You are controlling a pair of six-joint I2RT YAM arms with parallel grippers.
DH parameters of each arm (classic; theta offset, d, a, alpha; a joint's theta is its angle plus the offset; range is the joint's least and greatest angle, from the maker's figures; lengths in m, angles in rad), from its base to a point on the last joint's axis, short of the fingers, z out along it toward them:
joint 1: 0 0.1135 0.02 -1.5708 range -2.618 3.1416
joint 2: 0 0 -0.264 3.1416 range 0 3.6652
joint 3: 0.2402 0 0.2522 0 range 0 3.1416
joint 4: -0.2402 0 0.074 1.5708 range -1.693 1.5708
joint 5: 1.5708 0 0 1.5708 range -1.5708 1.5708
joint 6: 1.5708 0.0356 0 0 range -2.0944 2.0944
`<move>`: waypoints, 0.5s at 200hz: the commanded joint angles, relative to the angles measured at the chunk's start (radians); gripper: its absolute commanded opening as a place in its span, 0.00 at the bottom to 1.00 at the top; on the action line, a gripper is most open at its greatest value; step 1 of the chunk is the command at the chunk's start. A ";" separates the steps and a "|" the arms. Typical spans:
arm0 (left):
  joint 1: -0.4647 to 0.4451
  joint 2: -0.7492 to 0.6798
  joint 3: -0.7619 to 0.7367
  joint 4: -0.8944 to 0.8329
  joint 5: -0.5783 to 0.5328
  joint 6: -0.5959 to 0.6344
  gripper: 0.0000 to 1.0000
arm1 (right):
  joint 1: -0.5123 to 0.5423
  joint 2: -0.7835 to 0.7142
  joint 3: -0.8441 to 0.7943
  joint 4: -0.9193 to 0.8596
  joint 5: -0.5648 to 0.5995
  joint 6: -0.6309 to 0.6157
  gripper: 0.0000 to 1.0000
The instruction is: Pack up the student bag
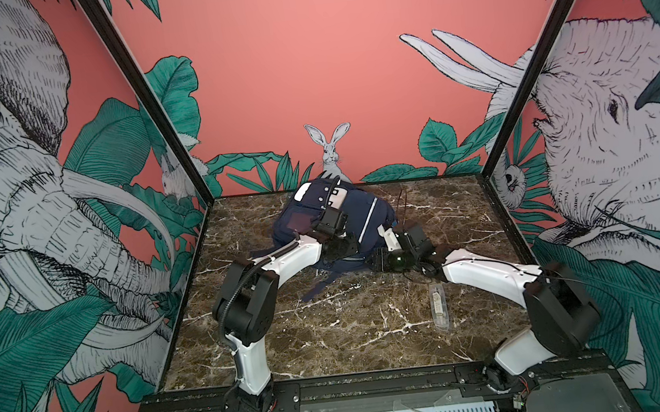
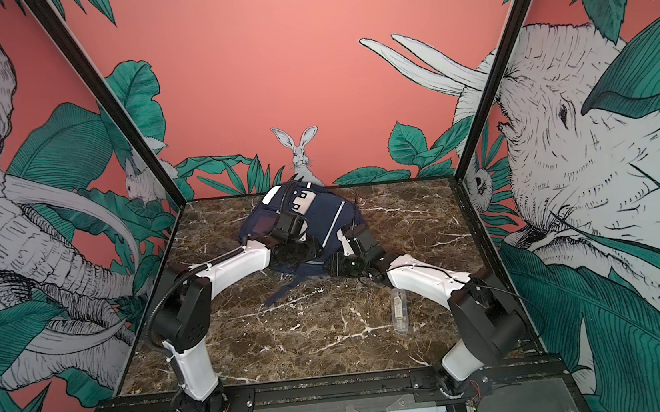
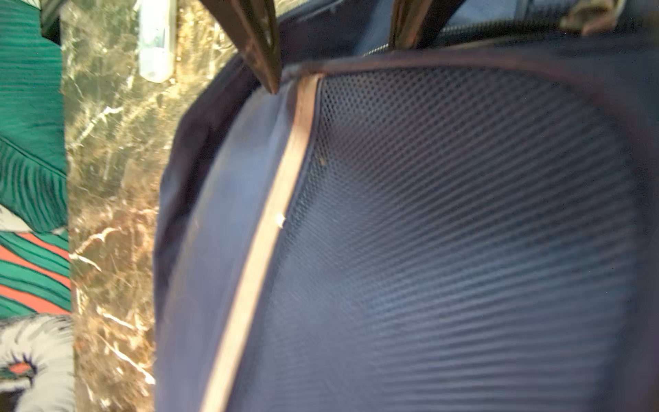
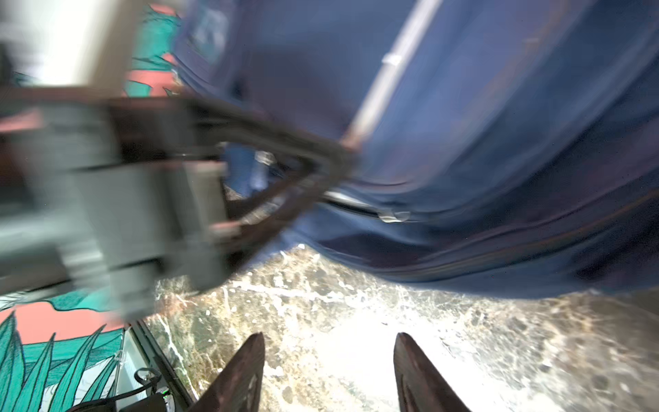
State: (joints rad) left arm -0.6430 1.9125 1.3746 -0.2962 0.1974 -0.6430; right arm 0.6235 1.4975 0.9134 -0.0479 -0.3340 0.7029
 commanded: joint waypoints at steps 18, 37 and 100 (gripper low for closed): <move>-0.052 0.112 0.183 -0.038 0.078 0.034 0.49 | -0.004 -0.064 -0.055 -0.035 0.070 -0.021 0.57; -0.076 0.131 0.262 -0.090 0.085 0.072 0.50 | -0.004 -0.075 -0.065 -0.041 0.076 -0.029 0.57; 0.024 -0.114 0.114 -0.185 -0.063 0.191 0.54 | 0.002 -0.022 -0.034 -0.011 0.048 -0.044 0.53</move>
State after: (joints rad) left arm -0.7017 1.9602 1.5787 -0.4278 0.1936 -0.4934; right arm 0.6235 1.4448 0.8501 -0.0910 -0.2775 0.6765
